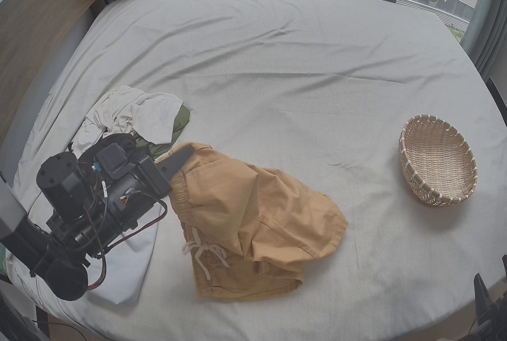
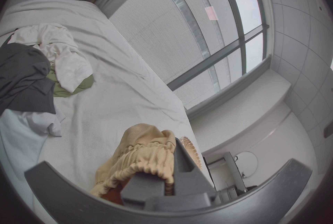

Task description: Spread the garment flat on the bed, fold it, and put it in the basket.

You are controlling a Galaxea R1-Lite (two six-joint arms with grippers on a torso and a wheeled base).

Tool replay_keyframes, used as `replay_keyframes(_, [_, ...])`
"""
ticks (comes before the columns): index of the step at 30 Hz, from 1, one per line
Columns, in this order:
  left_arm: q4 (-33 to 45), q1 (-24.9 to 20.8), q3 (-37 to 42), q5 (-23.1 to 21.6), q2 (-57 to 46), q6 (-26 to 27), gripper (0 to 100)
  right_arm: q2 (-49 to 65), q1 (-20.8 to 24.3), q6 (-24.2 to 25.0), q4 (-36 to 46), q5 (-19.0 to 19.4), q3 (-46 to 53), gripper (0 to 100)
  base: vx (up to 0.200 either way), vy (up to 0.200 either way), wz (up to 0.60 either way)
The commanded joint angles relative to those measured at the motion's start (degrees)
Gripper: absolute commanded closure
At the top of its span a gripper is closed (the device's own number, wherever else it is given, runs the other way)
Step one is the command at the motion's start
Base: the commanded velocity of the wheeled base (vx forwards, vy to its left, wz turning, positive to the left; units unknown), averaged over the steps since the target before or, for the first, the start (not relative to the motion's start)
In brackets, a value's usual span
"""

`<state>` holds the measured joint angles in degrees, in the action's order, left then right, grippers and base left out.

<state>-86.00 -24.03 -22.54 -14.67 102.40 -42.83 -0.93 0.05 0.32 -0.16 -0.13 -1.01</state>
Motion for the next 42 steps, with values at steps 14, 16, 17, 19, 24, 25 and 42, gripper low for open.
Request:
replay_keyframes(14, [3.9, 2.0, 1.2, -3.4, -1.4, 4.5, 100, 0.5, 0.0, -0.1, 0.0, 0.0, 1.0, 0, 0.0, 0.0, 0.0])
replay_keyframes(16, [3.7, 1.8, 1.4, -3.3, -1.2, 5.5, 100, 0.5, 0.0, 0.5, -0.2, -0.4, 1.0, 0, 0.0, 0.0, 0.0])
replay_keyframes(17, [3.7, 1.7, 1.4, -3.2, -1.2, 5.6, 100, 0.4, 0.0, 0.5, -0.6, -0.4, 1.0, 0, 0.0, 0.0, 0.0])
replay_keyframes(19, [3.7, 0.8, 1.6, -2.1, -1.2, 5.6, 100, 0.3, 0.0, 0.5, -6.3, -0.6, -1.5, 0, 0.0, 0.0, 0.0])
replay_keyframes(24, [3.5, 0.5, 1.6, -1.2, -0.5, 5.7, 100, -9.5, 0.7, 1.1, -2.1, 3.3, -11.9, 0, 0.0, 0.0, 0.0])
replay_keyframes(25, [3.4, 0.5, 1.5, -1.2, -0.3, 5.7, 100, -12.3, 1.8, 2.6, -1.2, 5.8, -12.7, 0, 0.0, 0.0, 0.0])
replay_keyframes(42, [-1.0, 0.6, 1.4, -1.2, 2.3, 5.7, 100, -54.8, 15.3, 28.4, -17.8, 18.2, -16.9, 0, 0.0, 0.0, 0.0])
